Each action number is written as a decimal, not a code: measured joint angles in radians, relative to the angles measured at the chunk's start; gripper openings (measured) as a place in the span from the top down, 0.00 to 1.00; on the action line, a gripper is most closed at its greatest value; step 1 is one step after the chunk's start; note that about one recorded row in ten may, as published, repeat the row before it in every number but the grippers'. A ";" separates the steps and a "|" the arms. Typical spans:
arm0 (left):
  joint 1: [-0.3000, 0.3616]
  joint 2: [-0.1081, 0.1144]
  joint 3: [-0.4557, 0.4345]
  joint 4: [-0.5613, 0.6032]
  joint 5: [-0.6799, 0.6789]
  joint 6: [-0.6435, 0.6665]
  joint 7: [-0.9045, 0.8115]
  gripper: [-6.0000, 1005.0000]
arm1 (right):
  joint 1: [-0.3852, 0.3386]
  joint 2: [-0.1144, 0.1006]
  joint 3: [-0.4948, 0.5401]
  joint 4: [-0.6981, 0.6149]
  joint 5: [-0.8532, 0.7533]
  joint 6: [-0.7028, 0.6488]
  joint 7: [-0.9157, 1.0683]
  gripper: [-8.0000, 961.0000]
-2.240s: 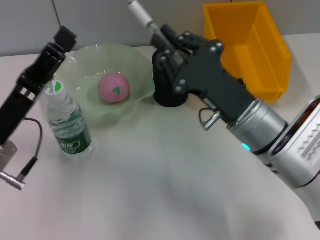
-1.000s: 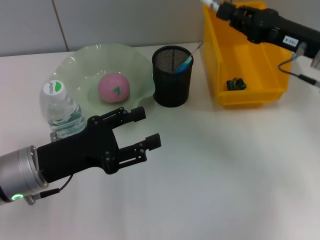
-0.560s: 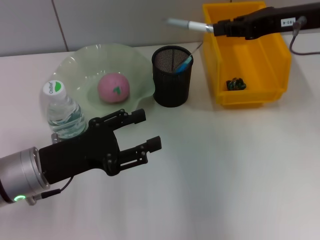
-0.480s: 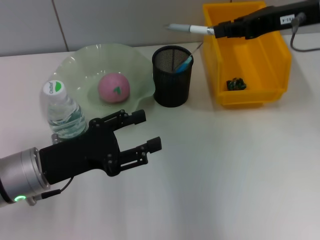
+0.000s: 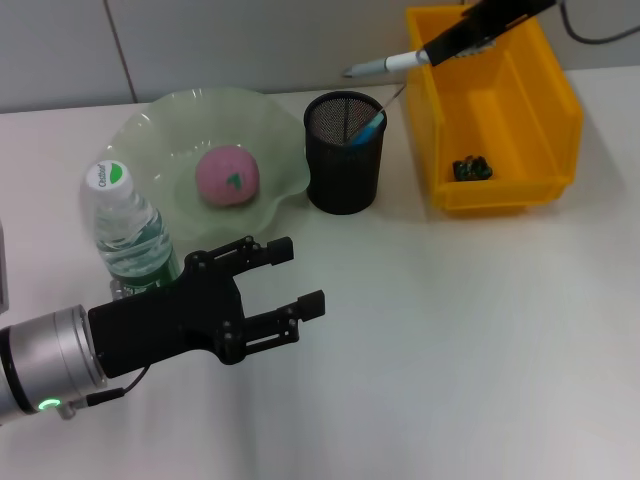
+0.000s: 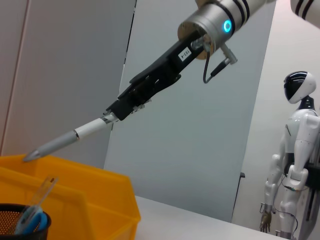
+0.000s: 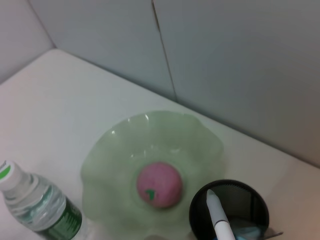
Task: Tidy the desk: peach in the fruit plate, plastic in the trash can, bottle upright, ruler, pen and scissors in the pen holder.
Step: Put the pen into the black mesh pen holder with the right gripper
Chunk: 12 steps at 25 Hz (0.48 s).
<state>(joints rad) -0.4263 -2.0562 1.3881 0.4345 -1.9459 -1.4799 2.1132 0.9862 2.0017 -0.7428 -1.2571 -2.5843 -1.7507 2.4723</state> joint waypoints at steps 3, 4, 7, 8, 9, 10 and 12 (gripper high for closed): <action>0.002 -0.001 0.000 -0.002 0.001 0.003 0.001 0.26 | 0.039 -0.001 -0.004 0.028 -0.038 -0.015 0.006 0.86; 0.002 -0.001 0.000 -0.002 0.001 0.003 0.001 0.26 | 0.051 -0.001 -0.009 0.039 -0.051 -0.017 0.008 0.86; 0.005 -0.001 0.000 -0.003 0.001 0.003 0.001 0.26 | 0.078 -0.002 -0.036 0.074 -0.091 -0.013 0.018 0.86; 0.006 -0.001 0.000 -0.003 0.001 0.003 0.001 0.26 | 0.086 -0.002 -0.049 0.086 -0.106 -0.006 0.024 0.86; 0.007 -0.001 0.000 -0.003 0.001 0.003 0.001 0.26 | 0.094 -0.002 -0.061 0.100 -0.120 0.003 0.029 0.86; 0.009 -0.001 0.000 -0.003 0.001 0.003 0.001 0.26 | 0.102 -0.003 -0.071 0.114 -0.133 0.011 0.033 0.86; 0.013 -0.001 0.000 -0.002 0.001 0.003 0.001 0.26 | 0.120 -0.003 -0.080 0.137 -0.157 0.025 0.036 0.86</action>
<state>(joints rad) -0.4137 -2.0571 1.3882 0.4323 -1.9450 -1.4770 2.1139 1.1064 1.9986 -0.8224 -1.1203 -2.7410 -1.7260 2.5086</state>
